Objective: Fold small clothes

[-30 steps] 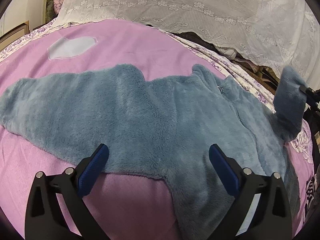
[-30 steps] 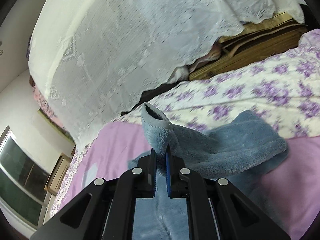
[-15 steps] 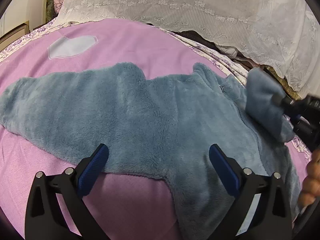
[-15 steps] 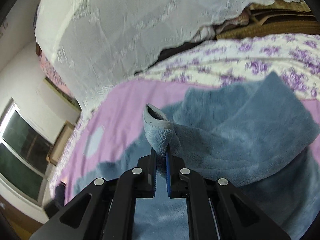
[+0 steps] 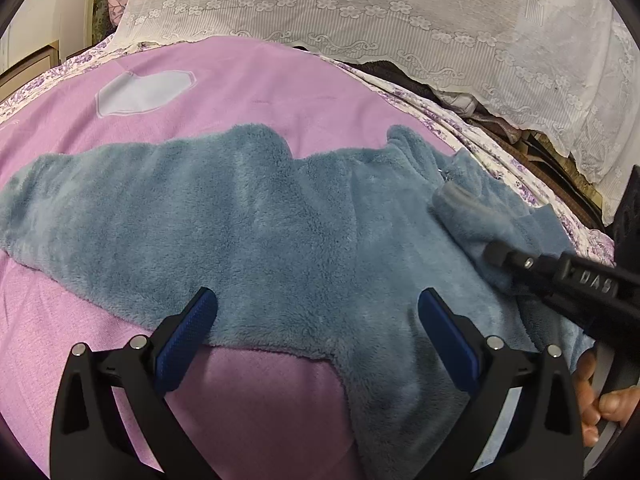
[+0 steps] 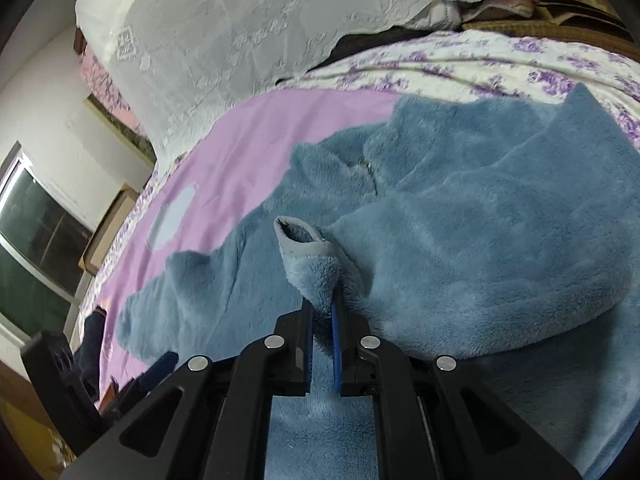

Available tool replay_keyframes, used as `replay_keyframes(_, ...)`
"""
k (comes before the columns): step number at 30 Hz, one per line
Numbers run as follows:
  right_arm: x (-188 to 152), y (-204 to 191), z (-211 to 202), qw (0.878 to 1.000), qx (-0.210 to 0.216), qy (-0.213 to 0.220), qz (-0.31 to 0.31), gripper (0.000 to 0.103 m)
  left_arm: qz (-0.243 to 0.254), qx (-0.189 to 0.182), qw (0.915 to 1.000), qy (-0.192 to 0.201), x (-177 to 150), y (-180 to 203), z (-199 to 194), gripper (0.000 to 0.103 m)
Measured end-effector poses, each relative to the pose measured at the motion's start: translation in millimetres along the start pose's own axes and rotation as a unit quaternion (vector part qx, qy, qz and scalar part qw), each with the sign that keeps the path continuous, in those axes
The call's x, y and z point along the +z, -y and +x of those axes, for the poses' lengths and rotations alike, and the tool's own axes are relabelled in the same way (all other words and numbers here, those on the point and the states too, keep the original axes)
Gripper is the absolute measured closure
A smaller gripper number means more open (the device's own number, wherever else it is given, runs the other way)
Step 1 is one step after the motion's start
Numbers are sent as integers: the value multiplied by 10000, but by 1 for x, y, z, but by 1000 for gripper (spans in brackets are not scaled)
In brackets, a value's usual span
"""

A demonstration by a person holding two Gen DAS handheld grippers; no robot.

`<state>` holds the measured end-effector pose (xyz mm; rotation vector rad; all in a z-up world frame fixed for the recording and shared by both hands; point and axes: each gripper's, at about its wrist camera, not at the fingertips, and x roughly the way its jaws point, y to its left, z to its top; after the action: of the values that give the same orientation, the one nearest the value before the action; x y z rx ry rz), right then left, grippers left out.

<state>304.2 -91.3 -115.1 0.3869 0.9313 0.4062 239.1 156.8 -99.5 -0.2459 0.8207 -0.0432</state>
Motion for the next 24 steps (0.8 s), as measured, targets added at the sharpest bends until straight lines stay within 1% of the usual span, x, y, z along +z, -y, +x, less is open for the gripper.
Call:
replay_keyframes(2, -5, 0, 7, 9997, 4, -226, -77, 91, -4, -6, 10000, 3, 0, 0, 0, 5)
replay_keyframes(3, -8, -1, 8, 9994, 108, -294, -130, 83, -8, -13, 10000, 3, 0, 0, 1, 5)
replay_keyframes(4, -9, -2, 6, 9992, 205, -295, -148, 78, -14, -19, 10000, 3, 0, 0, 1, 5)
replay_keyframes(5, -9, -4, 1, 9990, 303, -285, -180, 70, -23, -30, 10000, 7, 0, -1, 1, 5)
replay_keyframes(6, -9, -6, -4, 9987, 359, -268, -225, 66, -32, -42, 10000, 11, 1, -1, 0, 5)
replay_keyframes(7, -10, -8, -9, 9985, 400, -239, -291, 65, -45, -62, 10000, 18, 1, -2, 0, 5)
replay_keyframes(10, -10, -10, -36, 9974, 406, -83, -591, 64, -106, -148, 9998, 122, 1, -4, -5, 5)
replay_keyframes(12, -7, -3, -60, 9970, 328, 196, -679, 64, -166, -214, 9990, 342, 2, -5, -16, 5)
replay_keyframes(14, -1, 13, -82, 9966, 236, 514, -595, 64, -231, -265, 9979, 547, 7, -1, -28, 5)
replay_keyframes(16, 12, 41, -105, 9953, -92, 892, -375, 64, -241, -447, 9966, 643, 15, 10, -37, 5)
replay_keyframes(17, 17, 51, -111, 9945, -214, 988, -284, 65, -167, -562, 9963, 622, 20, 19, -39, 5)
replay_keyframes(18, 23, 68, -120, 9927, -363, 1148, -91, 71, 9, -662, 9962, 566, 27, 36, -39, 5)
replay_keyframes(19, 28, 82, -126, 9913, -411, 1250, 91, 76, 128, -687, 9960, 553, 31, 47, -38, 5)
replay_keyframes(22, 41, 118, -137, 9872, -380, 1443, 564, 78, 619, -776, 9932, 610, 40, 95, -33, 5)
replay_keyframes(24, 45, 129, -132, 9869, -407, 1415, 653, 78, 1021, -810, 9897, 591, 41, 124, -21, 5)
